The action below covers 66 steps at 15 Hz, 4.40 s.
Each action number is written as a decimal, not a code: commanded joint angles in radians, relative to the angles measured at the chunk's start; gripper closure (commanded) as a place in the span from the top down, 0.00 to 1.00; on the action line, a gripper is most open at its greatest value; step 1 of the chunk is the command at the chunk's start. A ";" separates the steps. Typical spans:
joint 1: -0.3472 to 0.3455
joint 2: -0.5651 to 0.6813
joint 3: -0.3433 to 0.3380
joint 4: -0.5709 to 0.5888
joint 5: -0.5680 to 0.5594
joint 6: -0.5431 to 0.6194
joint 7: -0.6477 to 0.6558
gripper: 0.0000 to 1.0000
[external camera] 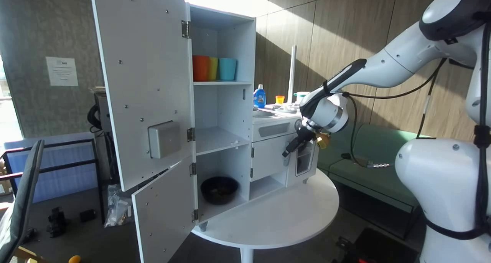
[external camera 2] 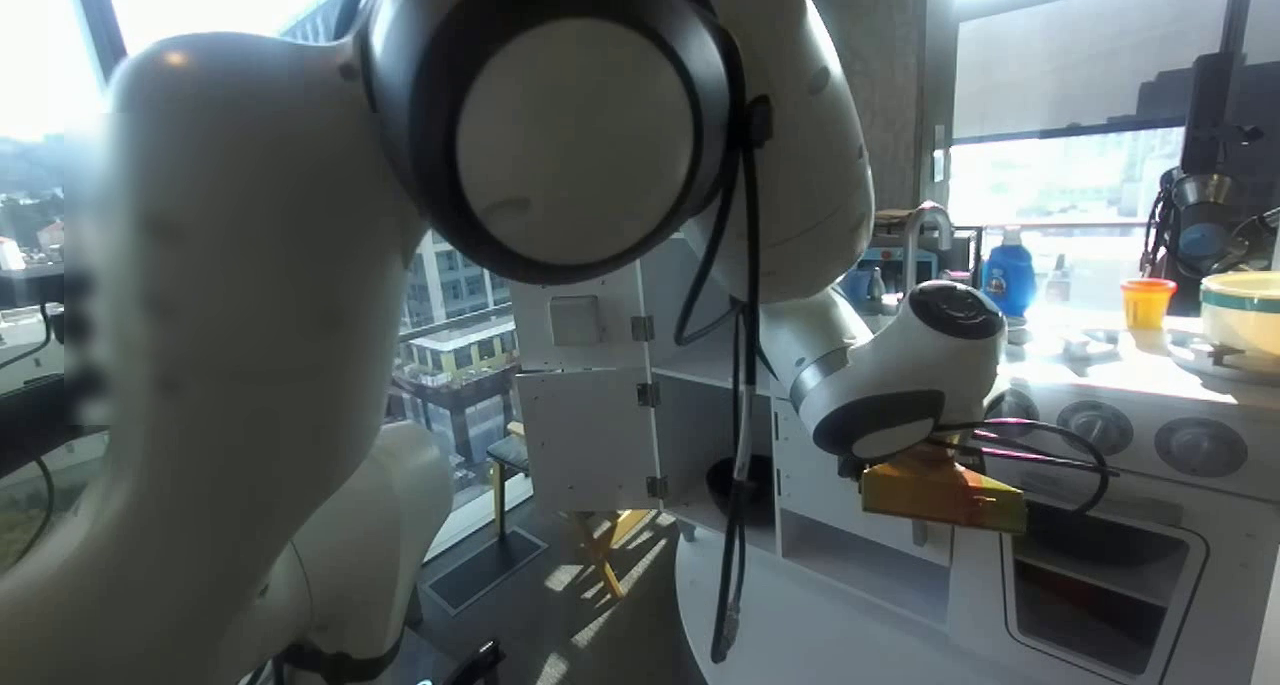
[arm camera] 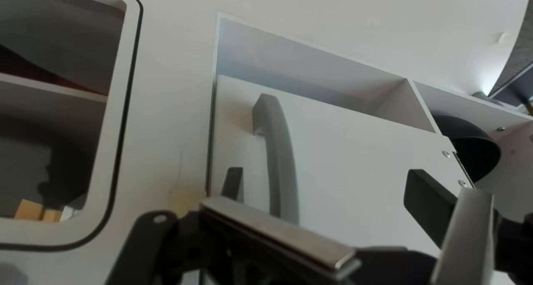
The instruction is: Open the cupboard doors
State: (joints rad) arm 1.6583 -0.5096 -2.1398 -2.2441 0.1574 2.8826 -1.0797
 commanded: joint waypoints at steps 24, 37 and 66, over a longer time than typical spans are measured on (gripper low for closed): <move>-0.473 -0.162 0.413 -0.056 -0.416 -0.517 0.333 1.00; -0.863 0.209 0.843 -0.118 -0.509 -0.375 0.462 1.00; -1.838 0.646 1.873 0.058 -0.072 -0.390 -0.145 1.00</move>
State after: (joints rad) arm -0.1313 0.1025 -0.3116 -2.2141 0.0993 2.4964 -1.2446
